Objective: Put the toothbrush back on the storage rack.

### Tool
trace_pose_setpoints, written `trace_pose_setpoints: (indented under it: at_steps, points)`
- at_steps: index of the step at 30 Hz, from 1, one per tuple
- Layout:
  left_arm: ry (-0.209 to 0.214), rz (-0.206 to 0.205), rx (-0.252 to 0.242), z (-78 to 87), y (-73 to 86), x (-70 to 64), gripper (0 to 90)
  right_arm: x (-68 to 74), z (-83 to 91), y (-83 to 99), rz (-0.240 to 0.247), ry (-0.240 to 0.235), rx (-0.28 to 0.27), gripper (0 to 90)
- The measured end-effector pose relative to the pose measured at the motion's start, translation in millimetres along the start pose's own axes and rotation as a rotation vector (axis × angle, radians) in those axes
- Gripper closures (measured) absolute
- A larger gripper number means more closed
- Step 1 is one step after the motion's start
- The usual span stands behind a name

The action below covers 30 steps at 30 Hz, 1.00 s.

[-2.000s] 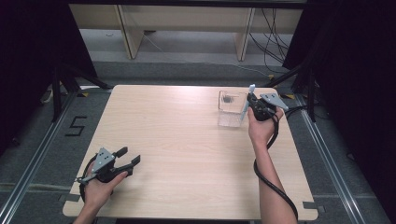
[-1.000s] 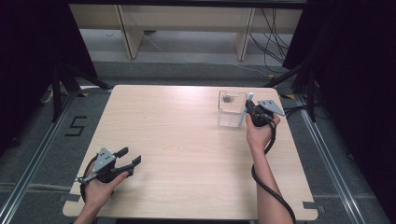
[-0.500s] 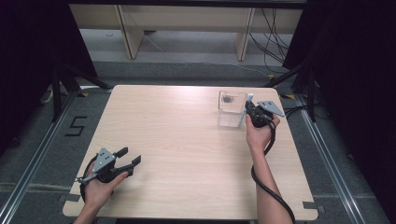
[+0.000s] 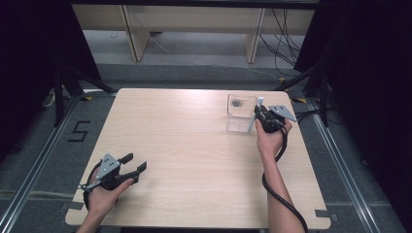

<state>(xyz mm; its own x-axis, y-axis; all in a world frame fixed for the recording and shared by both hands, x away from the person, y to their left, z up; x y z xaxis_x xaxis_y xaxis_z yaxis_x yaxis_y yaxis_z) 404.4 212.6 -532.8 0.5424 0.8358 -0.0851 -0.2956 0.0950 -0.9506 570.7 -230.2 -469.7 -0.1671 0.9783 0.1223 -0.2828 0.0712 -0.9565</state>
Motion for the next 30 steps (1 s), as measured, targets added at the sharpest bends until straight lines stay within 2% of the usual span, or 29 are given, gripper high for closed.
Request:
trace_pose_setpoints:
  at_steps: [4,5,6,9,11,12,15,16,17,18,19,20,21,22,24,25,26,27,29,30]
  points:
    - [0.0,0.001,0.0,0.1,0.1,0.0,33.4,1.1,0.8,-0.4,-0.015,-0.002,-0.002,66.6]
    - [-0.001,0.001,-0.001,0.2,0.0,0.1,33.4,-1.0,0.1,-1.1,0.016,-0.013,-0.004,65.6]
    - [-0.001,0.001,-0.001,0.3,0.0,0.2,33.4,0.4,0.6,-1.1,-0.002,-0.009,-0.003,64.1]
    - [-0.01,0.0,0.009,1.6,0.1,0.6,33.4,0.6,2.6,-1.2,-0.008,0.002,0.007,59.4]
    - [-0.009,-0.001,0.008,1.5,0.1,0.7,33.4,1.9,3.1,-0.6,-0.024,-0.006,0.018,55.2]
    - [-0.009,0.0,0.008,1.5,0.1,0.7,33.4,0.2,4.0,-0.8,0.005,-0.008,0.02,52.9]
    - [-0.01,0.001,0.007,1.6,0.2,1.0,33.4,0.9,7.1,-0.6,0.013,-0.001,0.028,49.2]
    - [-0.011,0.0,0.008,1.7,0.2,1.1,33.4,2.7,9.8,-0.2,-0.009,-0.009,0.038,47.9]
    - [-0.011,0.0,0.007,1.8,0.2,1.1,33.4,1.5,10.9,0.9,-0.001,0.002,0.043,47.1]
    - [-0.011,0.0,0.006,2.0,0.1,1.2,33.4,1.0,13.2,1.2,0.006,-0.011,0.055,46.3]
    - [-0.012,0.0,0.006,2.2,0.0,1.4,33.3,1.0,14.7,1.9,-0.002,0.004,0.048,45.6]
    - [-0.011,0.0,0.004,2.2,-0.1,1.6,33.3,-1.0,16.4,2.1,0.027,-0.014,0.054,44.8]
    - [-0.012,-0.001,0.005,2.2,-0.1,1.7,33.4,-0.7,18.1,3.2,0.027,-0.012,0.053,44.2]
    - [-0.012,-0.001,0.005,2.1,0.0,1.7,33.3,1.1,21.6,5.3,-0.006,-0.001,0.078,43.6]
    - [-0.012,0.0,0.006,1.9,0.2,1.5,33.4,-1.7,23.9,7.4,0.047,-0.014,0.078,42.8]
    - [-0.013,-0.001,0.008,1.8,0.4,1.4,33.4,-0.3,26.3,9.1,0.024,-0.011,0.09,42.6]
    - [-0.012,0.0,0.007,1.7,0.5,1.3,33.4,0.4,29.5,11.7,0.024,-0.024,0.097,42.1]
    - [-0.01,0.002,0.003,1.3,0.4,1.3,33.3,-1.4,30.9,13.1,0.057,-0.021,0.091,42.0]
    - [-0.007,0.003,-0.003,0.5,0.5,1.5,33.3,1.8,35.8,17.3,0.026,-0.027,0.11,41.9]
    - [-0.007,0.003,-0.003,0.4,0.7,1.6,33.3,1.6,37.6,18.6,0.044,-0.032,0.106,41.8]
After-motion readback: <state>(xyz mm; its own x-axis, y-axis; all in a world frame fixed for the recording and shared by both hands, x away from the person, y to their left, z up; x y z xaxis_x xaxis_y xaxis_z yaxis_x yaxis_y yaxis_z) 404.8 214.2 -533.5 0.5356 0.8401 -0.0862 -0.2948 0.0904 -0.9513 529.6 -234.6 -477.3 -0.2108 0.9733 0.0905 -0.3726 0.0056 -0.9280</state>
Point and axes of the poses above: each handheld gripper's, and its own axes: z roughly backward along the jaws, y roughly out of its underside, x roughly to its left, the point moved 7 cm from there along -z, roughly forward along the jaws, and after that the axes turned 1 degree about y, right-handed, at the moved point
